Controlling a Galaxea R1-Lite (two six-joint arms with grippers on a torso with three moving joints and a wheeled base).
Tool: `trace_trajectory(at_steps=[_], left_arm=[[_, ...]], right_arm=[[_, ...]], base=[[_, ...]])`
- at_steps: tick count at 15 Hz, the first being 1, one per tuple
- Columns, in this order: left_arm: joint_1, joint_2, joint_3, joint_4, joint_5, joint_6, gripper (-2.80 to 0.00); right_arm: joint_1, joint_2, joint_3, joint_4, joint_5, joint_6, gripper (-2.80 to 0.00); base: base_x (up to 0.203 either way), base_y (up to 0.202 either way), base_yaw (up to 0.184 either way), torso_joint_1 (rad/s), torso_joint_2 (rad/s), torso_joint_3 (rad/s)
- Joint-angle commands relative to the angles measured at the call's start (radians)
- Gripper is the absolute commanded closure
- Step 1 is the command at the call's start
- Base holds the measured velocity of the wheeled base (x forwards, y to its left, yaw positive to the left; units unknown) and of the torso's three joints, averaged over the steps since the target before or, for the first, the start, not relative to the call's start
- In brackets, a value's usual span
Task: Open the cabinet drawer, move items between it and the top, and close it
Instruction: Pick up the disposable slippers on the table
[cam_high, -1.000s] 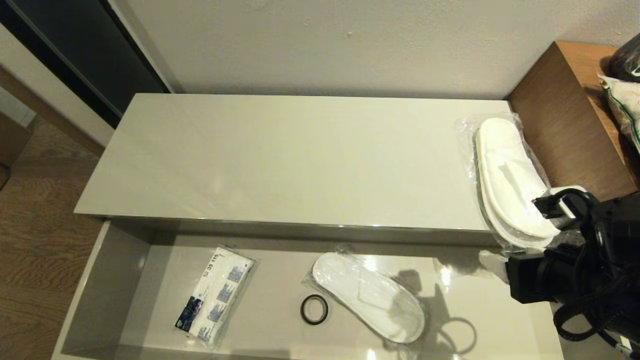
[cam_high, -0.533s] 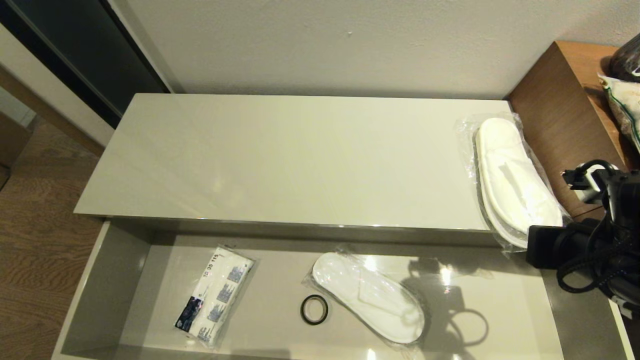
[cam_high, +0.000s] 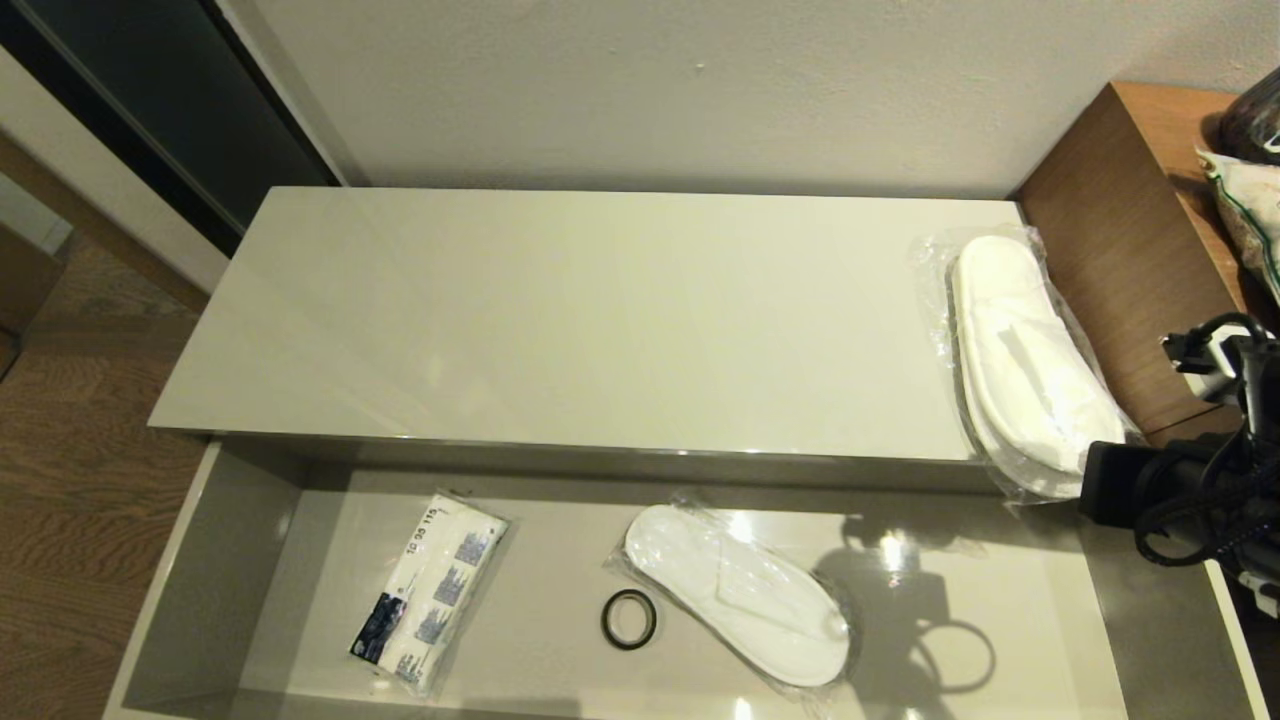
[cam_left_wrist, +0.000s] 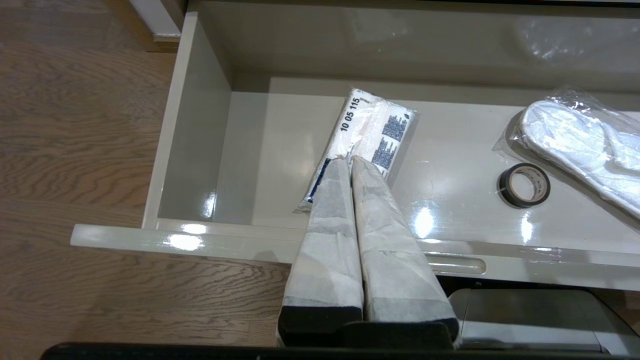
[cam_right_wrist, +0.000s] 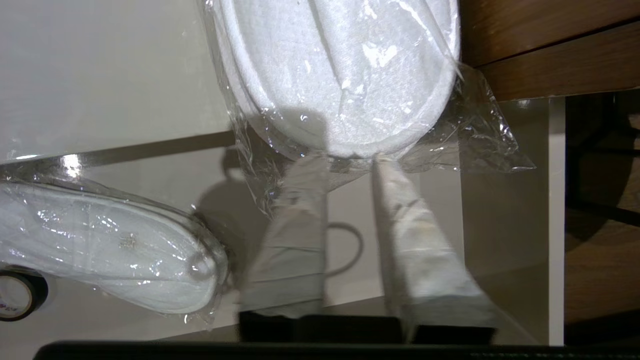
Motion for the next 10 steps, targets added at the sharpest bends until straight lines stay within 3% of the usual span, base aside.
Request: trace_trajectory(at_steps=[1, 6, 10], left_arm=[[-0.001, 0.0, 0.0, 0.0, 0.0, 0.0, 0.0], [0.0, 0.0, 0.0, 0.0, 0.0, 0.0, 0.0], [0.001, 0.0, 0.0, 0.0, 0.0, 0.0, 0.0]], right_arm=[[-0.005, -0.012, -0.003, -0.002, -0.004, 0.002, -2.8], [-0.015, 0.018, 0.013, -0.004, 0.003, 0.014, -2.8], [-0.06, 0.138, 0.004, -0.047, 0.02, 0.079, -2.8]], base=[[0.0, 0.0, 0.0, 0.0, 0.0, 0.0], [0.0, 0.0, 0.0, 0.0, 0.0, 0.0], [0.0, 0.0, 0.0, 0.0, 0.0, 0.0]])
